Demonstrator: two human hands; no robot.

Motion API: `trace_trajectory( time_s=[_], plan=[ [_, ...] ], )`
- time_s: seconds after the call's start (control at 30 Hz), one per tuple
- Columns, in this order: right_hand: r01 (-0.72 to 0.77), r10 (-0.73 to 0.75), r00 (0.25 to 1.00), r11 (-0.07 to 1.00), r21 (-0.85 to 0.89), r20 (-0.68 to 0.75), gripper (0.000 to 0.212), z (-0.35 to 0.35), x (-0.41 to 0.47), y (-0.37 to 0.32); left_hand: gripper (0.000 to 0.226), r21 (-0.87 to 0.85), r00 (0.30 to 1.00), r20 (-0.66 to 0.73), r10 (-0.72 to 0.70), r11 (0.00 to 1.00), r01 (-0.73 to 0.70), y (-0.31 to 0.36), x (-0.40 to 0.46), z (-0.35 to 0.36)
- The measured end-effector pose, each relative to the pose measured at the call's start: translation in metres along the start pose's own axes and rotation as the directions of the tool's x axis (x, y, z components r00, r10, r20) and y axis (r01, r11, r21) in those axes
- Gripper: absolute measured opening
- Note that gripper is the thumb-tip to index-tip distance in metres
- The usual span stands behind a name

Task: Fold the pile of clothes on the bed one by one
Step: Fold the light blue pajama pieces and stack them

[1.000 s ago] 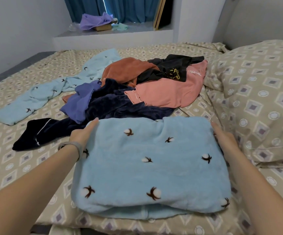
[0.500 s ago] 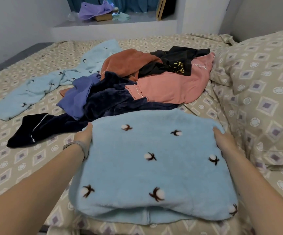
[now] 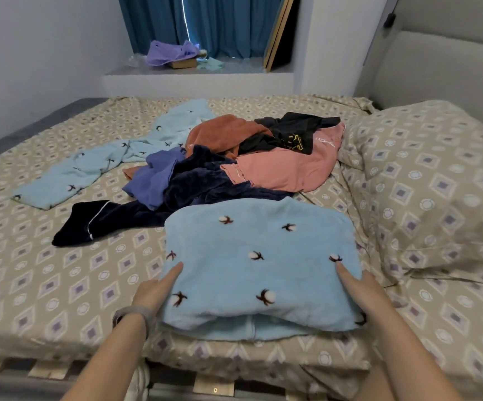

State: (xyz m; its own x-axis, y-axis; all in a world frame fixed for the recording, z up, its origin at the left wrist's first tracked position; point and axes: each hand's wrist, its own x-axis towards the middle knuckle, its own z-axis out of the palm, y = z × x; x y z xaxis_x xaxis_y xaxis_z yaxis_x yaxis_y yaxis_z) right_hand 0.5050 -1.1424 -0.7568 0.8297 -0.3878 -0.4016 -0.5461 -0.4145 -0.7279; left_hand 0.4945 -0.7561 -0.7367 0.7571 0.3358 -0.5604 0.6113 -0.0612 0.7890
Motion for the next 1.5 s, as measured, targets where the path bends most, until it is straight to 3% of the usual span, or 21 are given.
trace_trajectory(
  time_s=[0.07,0.1,0.17,0.2,0.27,0.33,0.43,0.5,0.53,0.6,0.67,0.73,0.77,0.8,0.87,0.97,1.1,1.17,1.3,1.43,1.5],
  plan=[
    [0.014,-0.013,0.999,0.999,0.034,-0.031,0.051,-0.001,-0.019,0.008,0.049,-0.205,0.996,0.076,-0.044,0.977,0.058,-0.017,-0.016,-0.001],
    [-0.033,0.035,0.999,0.988,0.149,-0.012,0.046,-0.003,-0.024,0.012,0.042,-0.349,0.982,0.179,-0.064,0.929,0.124,-0.023,-0.024,-0.001],
    [-0.271,0.199,0.960,0.845,0.461,0.198,0.040,-0.006,-0.036,0.015,0.037,-0.561,0.926,0.374,-0.046,0.785,0.265,-0.031,-0.037,-0.003],
    [-0.380,0.232,0.917,0.750,0.541,0.323,0.036,-0.008,-0.039,0.015,0.036,-0.596,0.918,0.395,-0.029,0.753,0.280,-0.035,-0.039,0.000],
    [-0.433,0.217,0.889,0.685,0.586,0.404,0.031,-0.009,-0.040,0.018,0.031,-0.593,0.956,0.292,-0.014,0.782,0.192,-0.040,-0.038,0.002],
    [-0.367,0.196,0.922,0.722,0.586,0.335,0.029,-0.012,-0.040,0.022,0.028,-0.571,0.991,0.133,0.014,0.818,0.065,-0.038,-0.041,0.002],
    [-0.192,0.131,0.981,0.798,0.572,0.146,0.031,-0.016,-0.038,0.029,0.015,-0.437,1.000,-0.002,0.030,0.899,-0.028,-0.036,-0.036,-0.011],
    [-0.032,0.060,0.997,0.895,0.446,-0.048,0.034,-0.015,-0.039,0.032,0.014,-0.089,0.978,-0.164,0.132,0.985,-0.148,-0.035,-0.034,-0.018],
    [0.024,0.029,0.989,0.936,0.352,-0.145,0.032,-0.012,-0.041,0.033,0.015,0.078,0.948,-0.228,0.222,0.975,-0.209,-0.034,-0.037,-0.019],
    [0.054,0.024,0.966,0.955,0.291,-0.258,0.029,0.000,-0.049,0.032,0.019,0.195,0.902,-0.304,0.306,0.947,-0.256,-0.042,-0.038,-0.018],
    [0.004,0.118,0.977,0.828,0.561,-0.180,0.026,0.013,-0.058,0.029,0.026,0.039,0.944,-0.264,0.197,0.980,-0.194,-0.050,-0.040,-0.019],
    [-0.206,0.227,0.968,0.472,0.857,0.108,0.024,0.017,-0.059,0.027,0.038,-0.312,0.995,-0.095,0.025,0.949,-0.053,-0.054,-0.041,-0.017],
    [-0.279,0.238,0.949,0.336,0.899,0.206,0.027,0.017,-0.060,0.024,0.047,-0.424,0.999,-0.020,-0.025,0.906,0.014,-0.053,-0.042,-0.015],
    [-0.328,0.253,0.932,0.278,0.903,0.260,0.028,0.015,-0.059,0.024,0.058,-0.477,0.999,0.025,-0.046,0.877,0.052,-0.054,-0.040,-0.014],
    [-0.396,0.294,0.904,0.309,0.865,0.309,0.026,0.012,-0.060,0.023,0.067,-0.486,0.997,0.066,-0.045,0.871,0.071,-0.054,-0.042,-0.013],
    [-0.456,0.271,0.889,0.442,0.773,0.370,0.033,0.010,-0.066,0.022,0.057,-0.342,0.993,0.113,0.023,0.939,0.018,-0.060,-0.036,-0.013],
    [-0.347,0.131,0.927,0.656,0.670,0.351,0.010,0.015,-0.067,0.015,0.079,-0.253,0.985,0.137,0.101,0.965,-0.064,-0.064,-0.034,-0.007],
    [-0.292,0.073,0.932,0.733,0.615,0.355,0.014,0.022,-0.067,0.011,0.079,-0.225,0.981,0.153,0.117,0.971,-0.081,-0.063,-0.036,-0.004],
    [-0.231,0.054,0.956,0.747,0.623,0.289,0.018,0.033,-0.063,0.004,0.075,-0.211,0.986,0.094,0.139,0.970,-0.117,-0.068,-0.027,-0.003],
    [-0.185,0.162,0.983,0.789,0.585,0.092,0.009,0.031,-0.061,0.010,0.038,-0.275,0.991,-0.087,0.101,0.954,-0.121,-0.063,-0.024,-0.004],
    [-0.210,0.220,0.973,0.755,0.621,0.061,0.008,0.027,-0.061,0.015,0.034,-0.213,0.981,-0.159,0.114,0.966,-0.147,-0.060,-0.018,-0.009]
  ],
)
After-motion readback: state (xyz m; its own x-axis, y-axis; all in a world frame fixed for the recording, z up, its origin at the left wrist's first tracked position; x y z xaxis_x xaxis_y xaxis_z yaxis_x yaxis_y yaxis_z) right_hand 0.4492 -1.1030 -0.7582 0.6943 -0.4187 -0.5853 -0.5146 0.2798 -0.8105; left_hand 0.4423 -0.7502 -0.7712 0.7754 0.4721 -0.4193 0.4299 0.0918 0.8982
